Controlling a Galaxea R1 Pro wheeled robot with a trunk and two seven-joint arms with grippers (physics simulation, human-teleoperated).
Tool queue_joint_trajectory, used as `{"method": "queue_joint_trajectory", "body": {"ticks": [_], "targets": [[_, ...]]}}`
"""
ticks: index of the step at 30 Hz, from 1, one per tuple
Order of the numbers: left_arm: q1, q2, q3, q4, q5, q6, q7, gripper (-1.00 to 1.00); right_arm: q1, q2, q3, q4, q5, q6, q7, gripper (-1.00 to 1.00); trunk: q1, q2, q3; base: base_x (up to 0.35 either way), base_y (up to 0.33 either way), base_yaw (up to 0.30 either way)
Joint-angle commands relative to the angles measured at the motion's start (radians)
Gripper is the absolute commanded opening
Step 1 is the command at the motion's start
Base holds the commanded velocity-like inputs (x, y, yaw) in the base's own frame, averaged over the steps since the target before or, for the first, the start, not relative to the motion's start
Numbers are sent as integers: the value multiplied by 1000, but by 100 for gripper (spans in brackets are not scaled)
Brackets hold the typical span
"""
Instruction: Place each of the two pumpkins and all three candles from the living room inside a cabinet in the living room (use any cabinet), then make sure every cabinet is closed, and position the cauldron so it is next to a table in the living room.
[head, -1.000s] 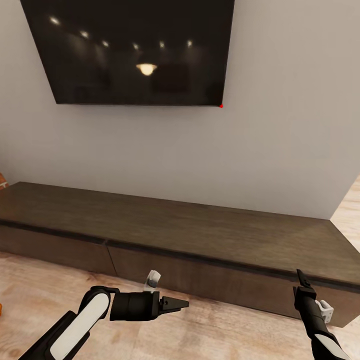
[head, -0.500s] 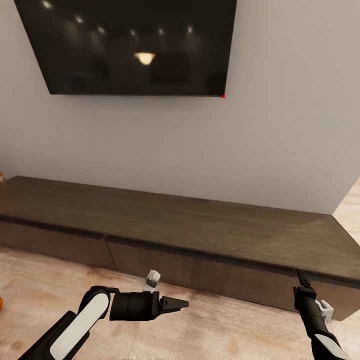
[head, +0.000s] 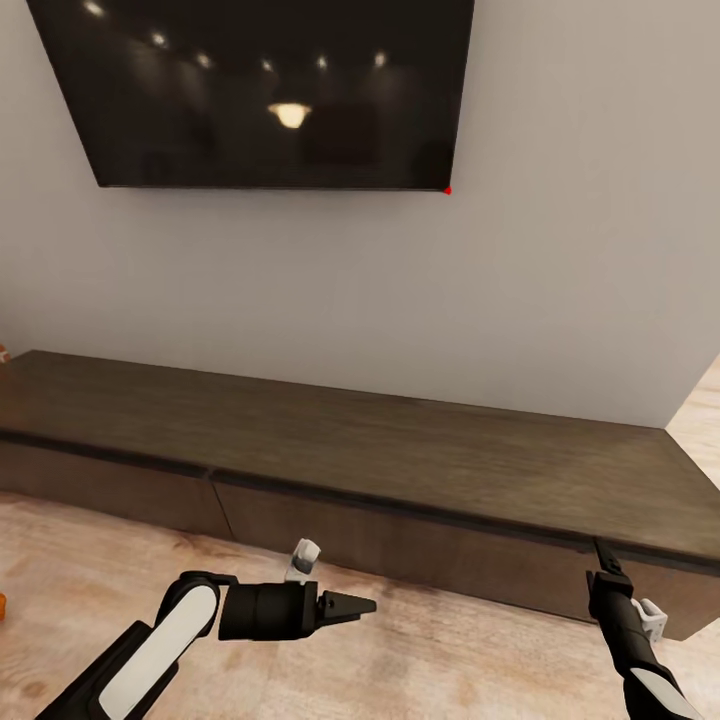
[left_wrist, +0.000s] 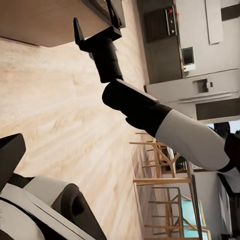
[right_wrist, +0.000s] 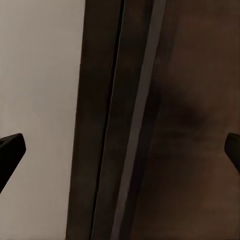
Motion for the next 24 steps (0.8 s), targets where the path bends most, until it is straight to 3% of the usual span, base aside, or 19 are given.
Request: {"method": "queue_joint_trajectory", "body": {"ticks": [1,11,24], "targets": [[-1,1,3,0,-2,1,-5,100,-1,-2,1,1,-10,7,5,100,0,-1,-5,0,0,0],[-1,1,10,0,-2,1,-5,100,-1,-4,1,0,-9,7,6,100,4,-2,-36,0,0,0],[-1,1,10,0,-2,1,-5,100,-1,-4,1,0,-8,6,6,100,4,-2,-36,0,0,0]]}}
